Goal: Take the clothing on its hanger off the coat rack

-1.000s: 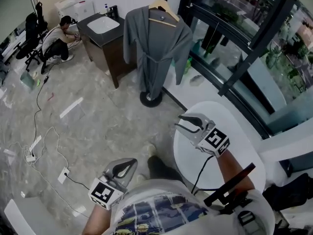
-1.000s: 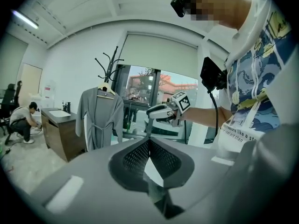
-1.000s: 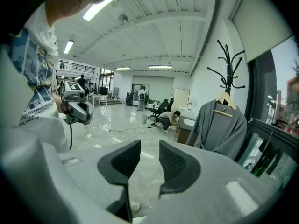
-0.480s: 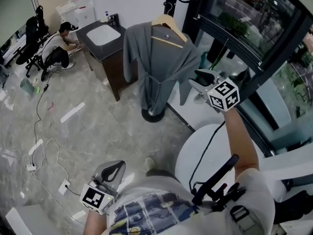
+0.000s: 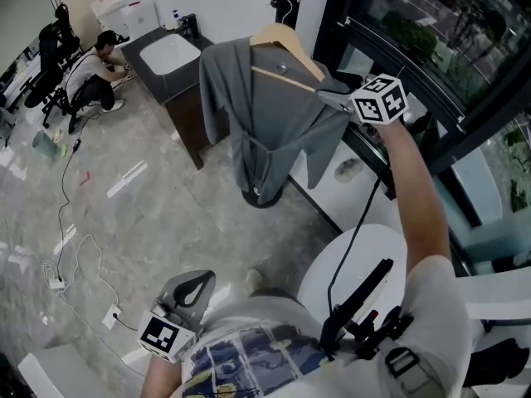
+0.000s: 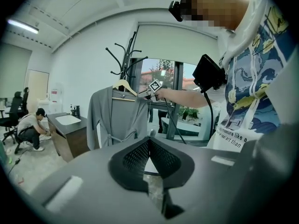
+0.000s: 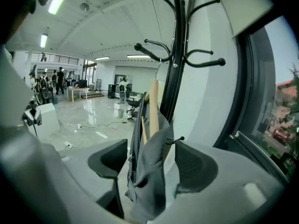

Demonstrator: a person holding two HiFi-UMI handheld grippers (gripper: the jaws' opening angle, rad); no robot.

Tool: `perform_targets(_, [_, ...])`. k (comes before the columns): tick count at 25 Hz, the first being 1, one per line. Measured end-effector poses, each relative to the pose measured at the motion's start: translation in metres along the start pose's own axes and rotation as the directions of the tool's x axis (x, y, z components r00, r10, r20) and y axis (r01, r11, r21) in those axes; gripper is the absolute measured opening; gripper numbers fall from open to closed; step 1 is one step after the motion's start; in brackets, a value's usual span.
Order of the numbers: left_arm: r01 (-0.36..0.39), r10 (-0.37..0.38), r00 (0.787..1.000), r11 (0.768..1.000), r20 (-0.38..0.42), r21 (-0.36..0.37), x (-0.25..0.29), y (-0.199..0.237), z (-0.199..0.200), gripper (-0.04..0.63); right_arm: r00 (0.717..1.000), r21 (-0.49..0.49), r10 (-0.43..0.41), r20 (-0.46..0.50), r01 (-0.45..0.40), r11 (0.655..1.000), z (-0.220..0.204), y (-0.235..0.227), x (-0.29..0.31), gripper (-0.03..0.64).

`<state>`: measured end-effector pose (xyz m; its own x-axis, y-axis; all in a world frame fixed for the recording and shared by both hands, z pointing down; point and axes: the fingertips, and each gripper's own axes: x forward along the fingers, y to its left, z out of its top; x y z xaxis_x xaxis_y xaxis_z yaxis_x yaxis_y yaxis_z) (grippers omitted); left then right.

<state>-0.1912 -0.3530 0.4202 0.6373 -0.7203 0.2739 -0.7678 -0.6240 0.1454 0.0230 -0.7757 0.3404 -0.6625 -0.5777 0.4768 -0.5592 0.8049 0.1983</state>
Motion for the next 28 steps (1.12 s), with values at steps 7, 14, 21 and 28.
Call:
perform_targets(7, [-0.001, 0.001, 1.0, 1.0, -0.01, -0.008, 0.027, 0.016, 0.004, 0.003, 0.971, 0.062, 0.227, -0.074, -0.222, 0.973, 0.006, 0.001, 0.05, 0.333])
perform_targets(14, [-0.013, 0.012, 1.0, 0.999, -0.025, -0.033, 0.027, 0.03, 0.003, 0.003, 0.967, 0.014, 0.241, -0.085, -0.24, 0.971, 0.014, 0.013, 0.061, 0.008])
perform_targets(21, [0.0, -0.001, 1.0, 1.0, -0.008, -0.021, 0.01, 0.038, 0.003, 0.003, 0.984, 0.028, 0.158, -0.081, -0.156, 0.987, 0.019, 0.015, 0.051, 0.005])
perform_targets(28, [0.015, -0.015, 1.0, 1.0, 0.008, -0.02, -0.009, 0.04, -0.001, 0.003, 0.991, 0.047, 0.101, -0.084, -0.097, 0.994, 0.025, 0.025, 0.036, 0.005])
